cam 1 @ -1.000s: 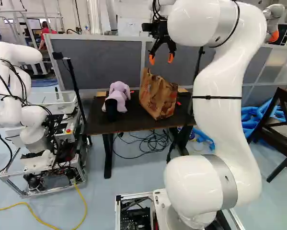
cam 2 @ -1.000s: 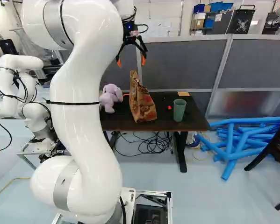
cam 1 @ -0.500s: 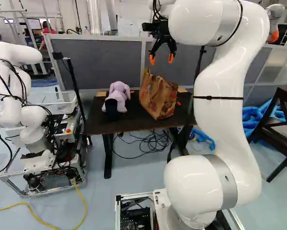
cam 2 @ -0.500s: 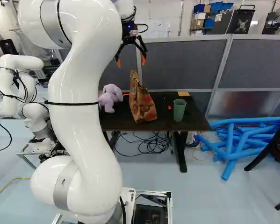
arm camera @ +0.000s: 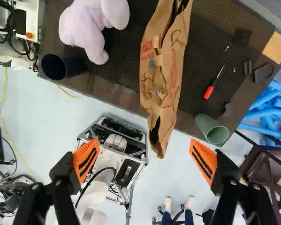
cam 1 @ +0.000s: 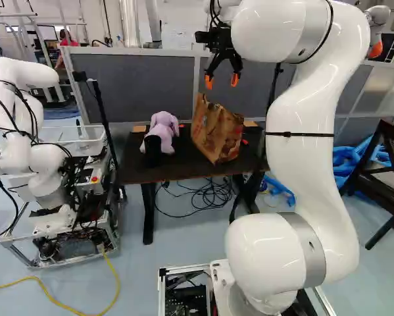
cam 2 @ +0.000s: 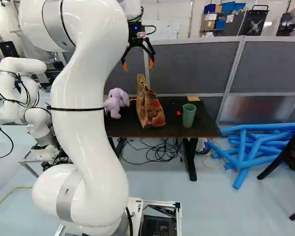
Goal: Pick up the bag on the ground and place it on the table
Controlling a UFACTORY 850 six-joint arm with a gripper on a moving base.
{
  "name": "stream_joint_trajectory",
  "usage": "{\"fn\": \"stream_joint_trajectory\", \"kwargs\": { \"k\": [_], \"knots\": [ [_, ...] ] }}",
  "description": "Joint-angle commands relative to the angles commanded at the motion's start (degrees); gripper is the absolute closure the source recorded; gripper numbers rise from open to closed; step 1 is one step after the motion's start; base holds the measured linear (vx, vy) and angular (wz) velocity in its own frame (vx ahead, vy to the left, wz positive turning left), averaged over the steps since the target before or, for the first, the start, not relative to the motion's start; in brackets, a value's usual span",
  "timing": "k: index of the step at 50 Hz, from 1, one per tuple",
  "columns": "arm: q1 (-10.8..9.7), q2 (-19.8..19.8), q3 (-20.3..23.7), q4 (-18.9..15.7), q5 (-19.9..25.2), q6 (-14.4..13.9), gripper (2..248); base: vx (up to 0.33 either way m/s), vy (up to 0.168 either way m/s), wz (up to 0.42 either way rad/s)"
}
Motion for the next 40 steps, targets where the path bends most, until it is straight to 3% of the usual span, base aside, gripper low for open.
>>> {"fn": "stream_joint_trajectory", "kwargs": {
  "k": [40],
  "knots": [
    [0.0, 0.0, 0.0, 0.0, 0.0, 0.0, 3, -0.165, -0.001, 0.018]
  ]
}}
